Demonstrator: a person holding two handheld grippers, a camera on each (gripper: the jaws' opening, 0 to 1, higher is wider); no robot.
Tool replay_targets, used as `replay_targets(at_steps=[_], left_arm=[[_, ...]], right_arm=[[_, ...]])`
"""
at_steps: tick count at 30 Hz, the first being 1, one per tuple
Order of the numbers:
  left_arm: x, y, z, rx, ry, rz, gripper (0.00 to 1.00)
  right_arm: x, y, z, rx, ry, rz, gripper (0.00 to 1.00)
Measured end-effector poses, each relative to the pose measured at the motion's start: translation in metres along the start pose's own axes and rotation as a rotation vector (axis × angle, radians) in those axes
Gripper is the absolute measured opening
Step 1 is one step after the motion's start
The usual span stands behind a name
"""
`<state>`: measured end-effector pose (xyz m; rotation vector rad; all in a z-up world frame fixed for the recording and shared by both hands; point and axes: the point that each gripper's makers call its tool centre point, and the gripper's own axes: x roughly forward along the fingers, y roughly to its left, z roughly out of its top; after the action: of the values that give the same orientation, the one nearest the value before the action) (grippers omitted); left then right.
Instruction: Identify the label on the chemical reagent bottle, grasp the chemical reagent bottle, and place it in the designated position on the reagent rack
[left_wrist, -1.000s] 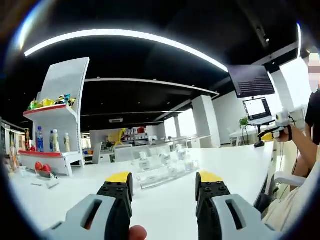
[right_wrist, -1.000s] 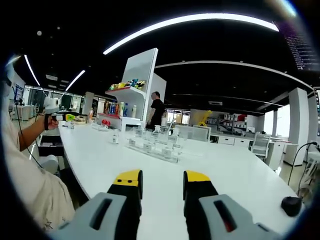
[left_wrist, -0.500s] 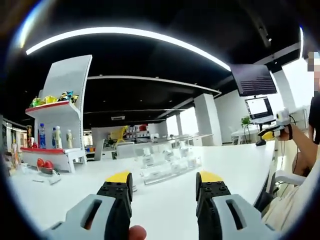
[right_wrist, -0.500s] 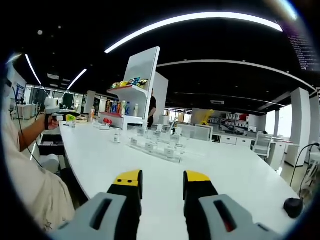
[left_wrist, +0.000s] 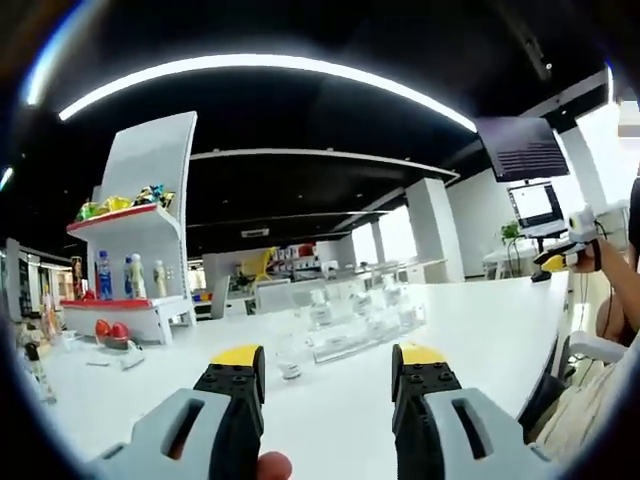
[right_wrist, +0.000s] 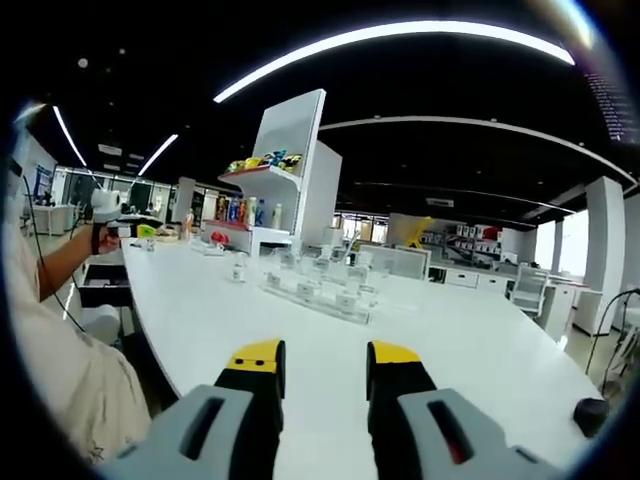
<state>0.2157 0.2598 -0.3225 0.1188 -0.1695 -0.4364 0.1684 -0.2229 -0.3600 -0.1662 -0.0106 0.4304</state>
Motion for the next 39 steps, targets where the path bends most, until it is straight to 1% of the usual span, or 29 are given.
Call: replay_targets(at_steps=[5, 7, 12, 20, 24, 27, 34, 39], left_arm=[[0.004, 0.007, 0.000, -0.017, -0.005, 0.042, 0.51], [0.007, 0.008, -0.003, -0.025, -0.001, 0.056, 0.51], [0.009, 0.010, -0.008, -0.036, 0.009, 0.072, 0.51], [0.017, 0.014, -0.004, -0.032, 0.004, 0.115, 0.51], [0.024, 0.016, -0.006, -0.020, 0.008, 0.139, 0.51], [0.028, 0.019, -0.007, -0.029, 0.010, 0.154, 0.51], [0.038, 0.025, -0.006, -0.025, 0.002, 0.190, 0.50], [0.048, 0.028, -0.012, -0.016, 0.008, 0.199, 0.50]], right_arm=[[0.002, 0.003, -0.001, -0.002, 0.004, 0.006, 0.32], [0.002, 0.003, -0.001, -0.002, 0.004, 0.006, 0.32], [0.002, 0.001, -0.002, -0.001, 0.005, 0.003, 0.32], [0.002, 0.002, -0.004, 0.001, 0.010, 0.002, 0.32], [0.001, 0.003, -0.004, 0.001, 0.010, 0.001, 0.32], [0.001, 0.002, -0.004, 0.001, 0.011, 0.000, 0.32], [0.000, 0.000, -0.004, 0.004, 0.012, -0.006, 0.32], [0.000, 0.000, -0.004, 0.003, 0.014, -0.008, 0.32]])
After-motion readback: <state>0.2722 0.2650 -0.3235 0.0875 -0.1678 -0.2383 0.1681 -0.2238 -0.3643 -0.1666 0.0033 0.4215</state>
